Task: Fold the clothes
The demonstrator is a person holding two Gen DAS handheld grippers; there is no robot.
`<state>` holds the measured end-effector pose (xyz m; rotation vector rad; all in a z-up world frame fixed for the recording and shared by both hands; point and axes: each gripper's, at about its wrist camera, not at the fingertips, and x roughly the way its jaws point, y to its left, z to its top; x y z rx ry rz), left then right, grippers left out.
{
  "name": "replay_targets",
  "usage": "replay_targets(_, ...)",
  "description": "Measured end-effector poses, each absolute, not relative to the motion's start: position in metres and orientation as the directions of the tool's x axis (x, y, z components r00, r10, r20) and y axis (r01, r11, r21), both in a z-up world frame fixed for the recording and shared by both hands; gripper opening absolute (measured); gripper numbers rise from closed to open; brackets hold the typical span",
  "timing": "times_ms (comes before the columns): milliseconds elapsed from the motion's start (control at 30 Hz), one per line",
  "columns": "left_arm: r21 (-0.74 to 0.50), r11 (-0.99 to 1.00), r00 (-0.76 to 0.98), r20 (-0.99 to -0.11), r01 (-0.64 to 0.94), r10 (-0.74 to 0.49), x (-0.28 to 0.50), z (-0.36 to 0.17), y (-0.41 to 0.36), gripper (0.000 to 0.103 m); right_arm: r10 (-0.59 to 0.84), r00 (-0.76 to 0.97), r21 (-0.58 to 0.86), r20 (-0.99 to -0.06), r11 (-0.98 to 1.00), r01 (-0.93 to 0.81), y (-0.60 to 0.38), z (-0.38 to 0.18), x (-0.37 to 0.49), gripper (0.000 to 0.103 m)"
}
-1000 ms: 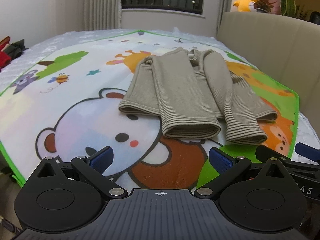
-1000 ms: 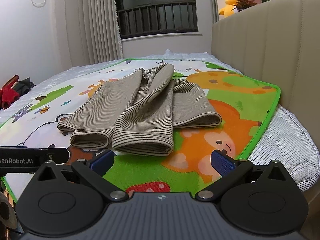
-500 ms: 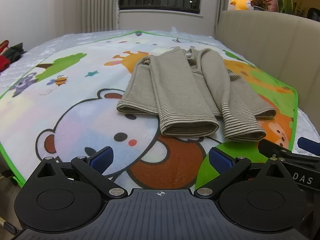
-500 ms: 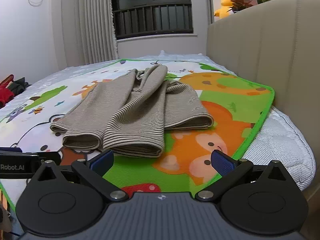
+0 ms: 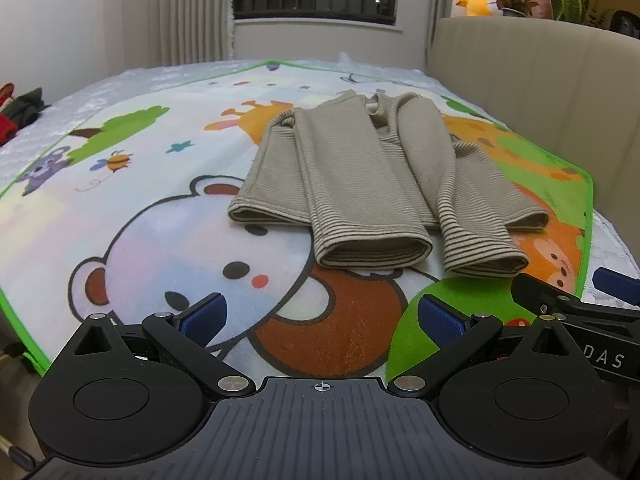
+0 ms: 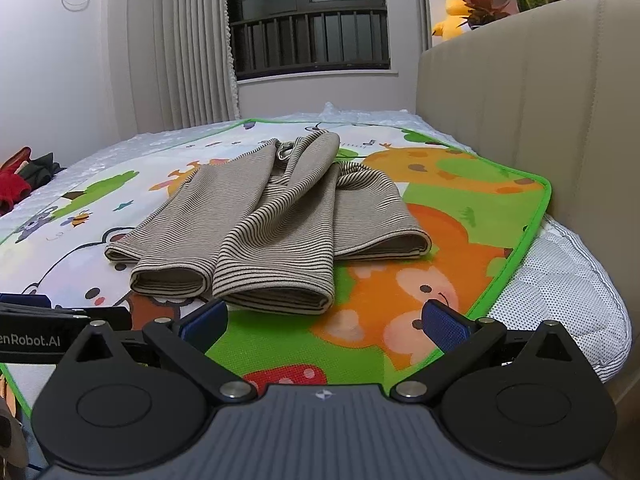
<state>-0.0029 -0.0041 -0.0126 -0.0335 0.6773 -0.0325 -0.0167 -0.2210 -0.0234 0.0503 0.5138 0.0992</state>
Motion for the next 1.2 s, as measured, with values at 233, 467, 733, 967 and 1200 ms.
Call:
replay_targets(233, -0.045, 0.999, 0.776, -0.629, 0.018, -0.043, -0.0027, -0.0138, -0.0035, 0.103, 0.107, 0.865, 0.071, -0.490, 0.994, -0.082, -0.2199, -0.0239, -0.0172, 0.103)
replay_targets(467, -0.048, 0.999, 0.774, -0.632, 0.019, -0.045, -0.0038, -0.0146, -0.0023, 0.103, 0.106, 0.864, 0.069, -0.492, 0.994, -0.083, -0.2188, -0.0243, -0.0178, 0.103)
replay_targets(733, -0.051, 0.998, 0.772, -0.634, 0.022, -0.050, -0.0040, -0.0148, -0.0020, 0.103, 0.104, 0.863, 0.068, -0.495, 0.994, -0.082, -0.2185, -0.0246, -0.0180, 0.103)
replay_targets(967, -0.053, 0.998, 0.770, -0.636, 0.023, -0.051, -0.0030, -0.0153, -0.0026, 0.103, 0.103, 0.862, 0.067, -0.496, 0.994, -0.081, -0.2192, -0.0247, -0.0176, 0.103)
replay_targets(1200, -0.051, 0.998, 0.767, -0.639, 0.025, -0.052, -0.0022, -0.0161, -0.0028, 0.103, 0.102, 0.861, 0.067, -0.498, 0.995, -0.080, -0.2194, -0.0252, -0.0167, 0.103)
